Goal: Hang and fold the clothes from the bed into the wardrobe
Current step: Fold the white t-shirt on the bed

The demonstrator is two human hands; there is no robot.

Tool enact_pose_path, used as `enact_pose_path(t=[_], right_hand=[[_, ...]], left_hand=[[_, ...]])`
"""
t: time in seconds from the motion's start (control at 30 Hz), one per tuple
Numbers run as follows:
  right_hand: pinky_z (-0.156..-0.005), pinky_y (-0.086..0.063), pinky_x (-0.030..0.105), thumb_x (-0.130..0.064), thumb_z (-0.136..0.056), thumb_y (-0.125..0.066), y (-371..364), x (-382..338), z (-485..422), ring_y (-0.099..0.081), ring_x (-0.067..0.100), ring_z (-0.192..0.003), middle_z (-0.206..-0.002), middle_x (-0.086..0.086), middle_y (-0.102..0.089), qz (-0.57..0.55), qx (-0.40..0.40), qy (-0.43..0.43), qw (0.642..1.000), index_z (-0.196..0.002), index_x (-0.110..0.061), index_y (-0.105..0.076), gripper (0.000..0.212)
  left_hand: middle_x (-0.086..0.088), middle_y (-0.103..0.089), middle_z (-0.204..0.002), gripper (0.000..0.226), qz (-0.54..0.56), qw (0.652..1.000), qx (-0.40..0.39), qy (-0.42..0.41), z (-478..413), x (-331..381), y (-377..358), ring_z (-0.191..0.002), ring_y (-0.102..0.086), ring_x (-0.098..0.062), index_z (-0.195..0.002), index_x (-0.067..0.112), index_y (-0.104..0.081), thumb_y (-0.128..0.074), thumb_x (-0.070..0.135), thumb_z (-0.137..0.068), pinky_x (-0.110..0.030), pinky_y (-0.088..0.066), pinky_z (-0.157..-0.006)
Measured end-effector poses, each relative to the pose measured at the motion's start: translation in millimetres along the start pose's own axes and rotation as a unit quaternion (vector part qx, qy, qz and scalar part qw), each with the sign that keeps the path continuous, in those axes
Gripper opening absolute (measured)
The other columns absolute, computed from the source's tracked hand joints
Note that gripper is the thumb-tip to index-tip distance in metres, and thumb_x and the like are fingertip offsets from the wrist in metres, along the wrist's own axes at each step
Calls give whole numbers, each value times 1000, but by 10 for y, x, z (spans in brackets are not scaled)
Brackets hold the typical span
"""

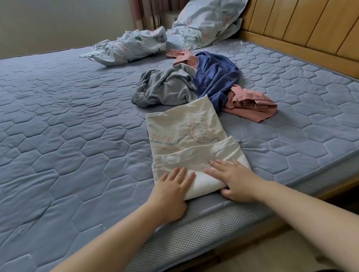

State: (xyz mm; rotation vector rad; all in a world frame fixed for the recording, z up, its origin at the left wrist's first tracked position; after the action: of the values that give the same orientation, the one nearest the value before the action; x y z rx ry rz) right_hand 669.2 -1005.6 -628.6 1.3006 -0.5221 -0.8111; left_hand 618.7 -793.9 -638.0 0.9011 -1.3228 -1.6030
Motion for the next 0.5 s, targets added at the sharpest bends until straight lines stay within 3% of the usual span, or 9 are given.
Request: enact_pose_path(t=[0.1, 0.17, 0.23, 0.3, 0.37, 0.5], right_hand=[[-119, -4, 41, -22, -90, -51, -3, 78, 10, -2, 11, -147, -161, -4, -4, 16, 3, -39, 999, -153, -33, -6, 78], [-118, -9, 39, -7, -90, -49, 28, 93, 14, -11, 13, -147, -160, -1, -13, 47, 16, -42, 998, -153, -26, -13, 75], [-110, -25, 29, 3, -88, -45, 76, 82, 16, -33, 19, -138, -151, 4, -36, 69, 55, -17, 996, -147, -18, -33, 64], [-83, -36, 21, 3, -84, -45, 196, 66, 25, -53, 22, -115, -124, 2, -58, 45, 75, -24, 996, -125, -20, -56, 48], [-67, -36, 24, 1, -79, -45, 369, 53, 50, -57, 22, -96, -102, 1, -64, -38, 55, -72, 995, -101, -20, -65, 36], [-50, -35, 25, 1, -72, -46, 669, 10, 155, -52, 16, -64, -64, -3, -54, -139, -42, -105, 984, -62, -20, -55, 25]], left_hand=[[-8, -6, -160, 78, 13, 999, 33, 24, 28, -53, -38, -147, -3, -24, -152, 24, -5, -48, 17, -87, -34, -5, -119], [-10, -16, -157, 75, 11, 999, 34, 34, 27, -41, -41, -145, -13, -26, -151, 22, -12, -51, 14, -88, -35, -20, -115], [-8, -35, -146, 69, -5, 999, 24, 27, 14, -29, 46, -134, -35, -27, -146, 22, -23, -55, 13, -86, -35, -39, -101], [-4, -53, -129, 62, -6, 1000, 14, 10, -11, -92, 226, -114, -53, -27, -140, 27, -37, -56, 15, -82, -35, -47, -88], [-2, -62, -116, 54, 49, 999, 0, 5, -8, -192, 462, -102, -58, -26, -131, 31, -53, -56, 14, -79, -29, -46, -81], [2, -62, -85, 35, 183, 977, -112, -21, 75, -274, 799, -78, -54, -17, -100, 17, -66, -52, 1, -72, -14, -36, -53]])
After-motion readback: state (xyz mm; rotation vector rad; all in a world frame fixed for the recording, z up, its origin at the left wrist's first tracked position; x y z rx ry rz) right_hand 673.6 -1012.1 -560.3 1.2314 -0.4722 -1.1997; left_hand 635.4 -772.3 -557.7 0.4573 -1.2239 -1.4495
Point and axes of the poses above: each hand's wrist, its own z-axis away from the middle knuckle, its own y-axis out of the back of the hand, x = y × z, the point moved 2 cm from there along -z, towards the middle knuckle
